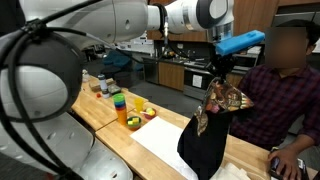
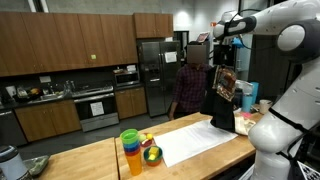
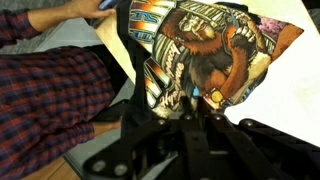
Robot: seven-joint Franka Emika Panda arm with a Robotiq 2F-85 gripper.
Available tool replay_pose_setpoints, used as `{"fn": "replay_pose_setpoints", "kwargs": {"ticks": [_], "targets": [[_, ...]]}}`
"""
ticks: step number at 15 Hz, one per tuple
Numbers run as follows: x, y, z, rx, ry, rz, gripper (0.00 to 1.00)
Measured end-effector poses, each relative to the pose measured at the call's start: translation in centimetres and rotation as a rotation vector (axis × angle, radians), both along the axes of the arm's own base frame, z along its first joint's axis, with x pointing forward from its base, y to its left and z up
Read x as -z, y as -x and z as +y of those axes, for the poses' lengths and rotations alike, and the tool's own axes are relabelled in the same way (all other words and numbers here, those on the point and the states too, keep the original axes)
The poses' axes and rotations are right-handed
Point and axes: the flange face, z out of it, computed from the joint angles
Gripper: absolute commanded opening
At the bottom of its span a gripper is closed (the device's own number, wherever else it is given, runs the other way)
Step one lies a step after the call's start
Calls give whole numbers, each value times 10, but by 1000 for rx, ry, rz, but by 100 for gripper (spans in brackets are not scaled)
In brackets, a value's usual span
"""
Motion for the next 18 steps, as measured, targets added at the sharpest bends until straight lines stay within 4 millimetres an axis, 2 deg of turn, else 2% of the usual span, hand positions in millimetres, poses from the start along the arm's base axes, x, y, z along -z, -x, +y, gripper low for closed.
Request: {"fn": "replay_pose_setpoints", "kwargs": {"ticks": [2, 5, 8, 10, 13, 18], "targets": [[-15, 14, -23, 49, 68, -25, 2], [-62, 39, -54, 121, 147, -123, 2], [-104, 61, -74, 176, 235, -211, 2], [-118, 68, -86, 204, 322, -266, 2], [-112, 75, -106, 244, 406, -315, 2], [-77, 104, -147, 350, 523, -274, 2]]}}
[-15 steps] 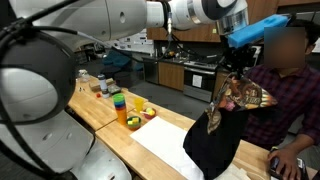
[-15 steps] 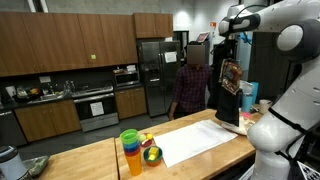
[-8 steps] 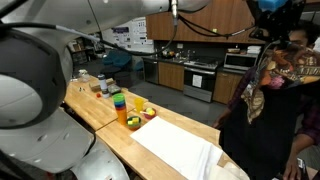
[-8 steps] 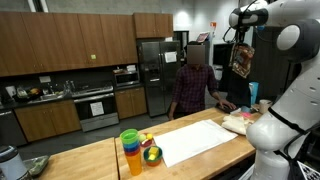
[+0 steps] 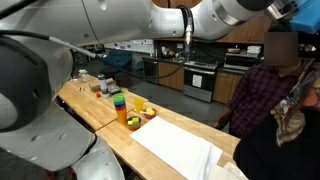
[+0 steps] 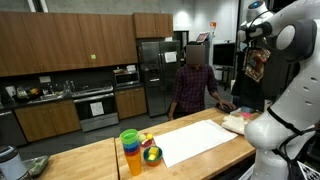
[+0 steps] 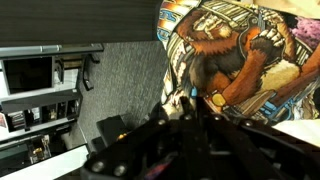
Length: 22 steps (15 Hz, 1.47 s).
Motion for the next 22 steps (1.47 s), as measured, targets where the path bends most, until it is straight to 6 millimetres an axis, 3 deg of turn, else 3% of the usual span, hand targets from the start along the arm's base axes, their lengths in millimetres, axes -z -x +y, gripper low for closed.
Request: {"fn": "replay_pose_setpoints", "kwargs": {"ticks": [1, 2, 3, 4, 5, 8, 12, 17, 18, 20, 22], "targets": [[10, 4, -4, 15, -6, 11, 2], [20, 4, -4, 21, -21, 19, 33], [46, -1, 7, 18, -65, 24, 34], [49, 5, 0, 4, -92, 22, 37], [56, 18, -13, -29, -128, 27, 19], [58, 27, -21, -24, -138, 26, 37], [60, 12, -12, -39, -135, 33, 37], [60, 14, -14, -31, -136, 32, 37], [60, 14, -14, -32, -136, 32, 62], [61, 12, -12, -37, -140, 31, 68], [72, -1, 4, -121, -177, 40, 81]]}}
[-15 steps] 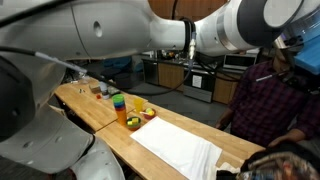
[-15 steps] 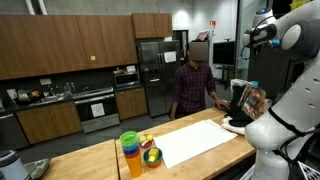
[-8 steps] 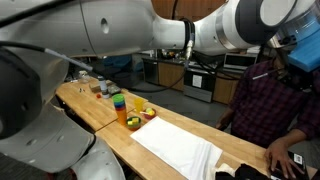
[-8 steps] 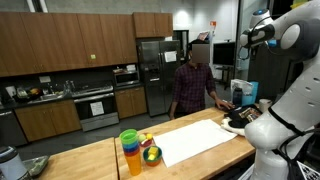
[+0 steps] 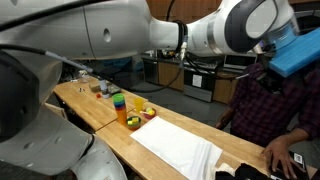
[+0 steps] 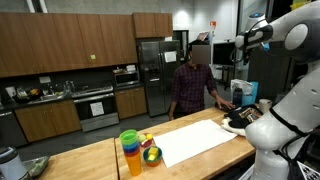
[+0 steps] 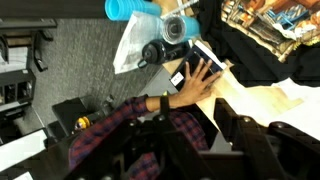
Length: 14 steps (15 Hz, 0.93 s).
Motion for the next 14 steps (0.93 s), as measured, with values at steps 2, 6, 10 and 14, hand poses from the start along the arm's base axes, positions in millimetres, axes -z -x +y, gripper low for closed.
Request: {"fn": "replay_pose_setpoints", "kwargs": {"ticks": [2, 6, 10, 14], "targets": [[20, -20, 32, -86, -60, -6, 94], [52, -57, 104, -287, -139, 8, 100], [75, -79, 145, -503, -183, 51, 100], [79, -83, 151, -566, -178, 73, 100]]}}
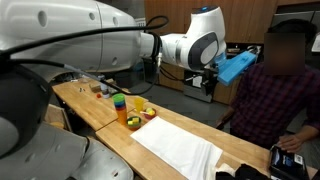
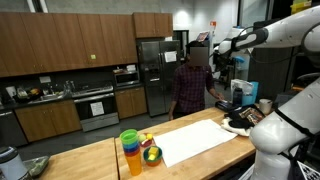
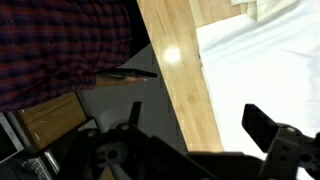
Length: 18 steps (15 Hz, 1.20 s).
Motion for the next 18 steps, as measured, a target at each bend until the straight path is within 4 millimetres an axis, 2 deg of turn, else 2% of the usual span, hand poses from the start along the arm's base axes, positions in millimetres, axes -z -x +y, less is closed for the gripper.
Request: {"fn": "replay_pose_setpoints", "kwargs": {"ticks": [2, 4, 8, 12, 18], "targets": [[2, 1, -1, 22, -17, -3, 100], [15, -1, 3, 20, -82, 29, 100], [44, -10, 28, -183, -161, 69, 100], [65, -8, 35, -404, -183, 104, 100], [75, -10, 43, -509, -195, 120, 100]]}}
